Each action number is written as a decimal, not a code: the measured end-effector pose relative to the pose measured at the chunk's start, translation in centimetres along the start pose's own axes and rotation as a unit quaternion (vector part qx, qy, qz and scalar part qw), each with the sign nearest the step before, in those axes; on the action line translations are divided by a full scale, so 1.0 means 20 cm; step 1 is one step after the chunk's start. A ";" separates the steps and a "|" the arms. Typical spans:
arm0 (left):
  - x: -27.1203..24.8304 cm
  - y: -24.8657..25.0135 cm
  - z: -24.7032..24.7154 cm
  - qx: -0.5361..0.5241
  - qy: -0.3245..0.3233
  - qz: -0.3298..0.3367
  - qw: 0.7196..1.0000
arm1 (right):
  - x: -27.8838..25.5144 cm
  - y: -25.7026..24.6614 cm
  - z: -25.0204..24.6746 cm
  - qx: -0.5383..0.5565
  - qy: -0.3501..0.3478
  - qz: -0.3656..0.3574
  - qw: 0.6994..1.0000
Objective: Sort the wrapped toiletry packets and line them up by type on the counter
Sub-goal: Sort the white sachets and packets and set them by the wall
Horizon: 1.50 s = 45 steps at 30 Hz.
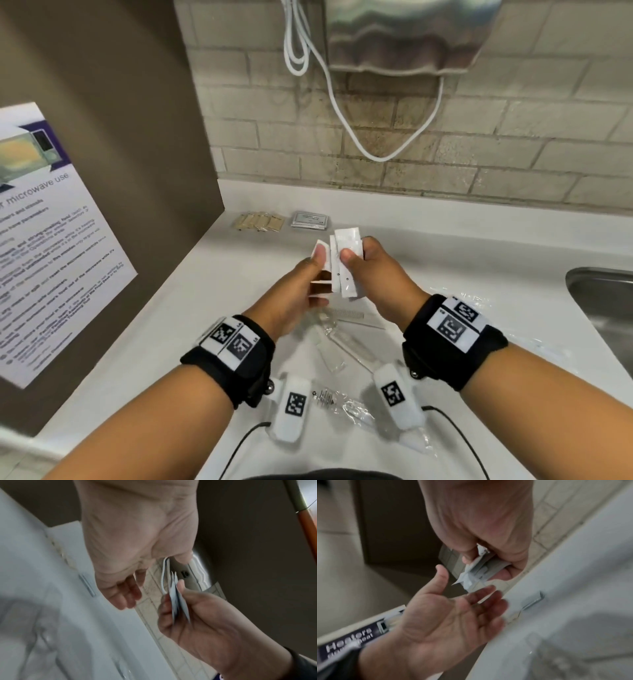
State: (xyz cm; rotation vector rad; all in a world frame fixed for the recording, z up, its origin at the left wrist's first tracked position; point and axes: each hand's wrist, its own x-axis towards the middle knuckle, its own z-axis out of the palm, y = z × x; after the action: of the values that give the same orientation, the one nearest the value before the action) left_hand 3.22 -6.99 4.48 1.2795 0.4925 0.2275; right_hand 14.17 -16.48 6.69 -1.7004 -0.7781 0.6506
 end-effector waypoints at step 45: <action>-0.06 0.09 0.13 -0.050 0.002 -0.158 0.986 | -0.06 -0.04 -0.08 -0.393 -0.188 -0.224 0.872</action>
State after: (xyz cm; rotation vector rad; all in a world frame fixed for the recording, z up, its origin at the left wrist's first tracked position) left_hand 3.69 -9.26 6.96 1.0857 0.6716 -0.0126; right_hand 14.41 -18.24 7.85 -2.0063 -1.8444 0.3419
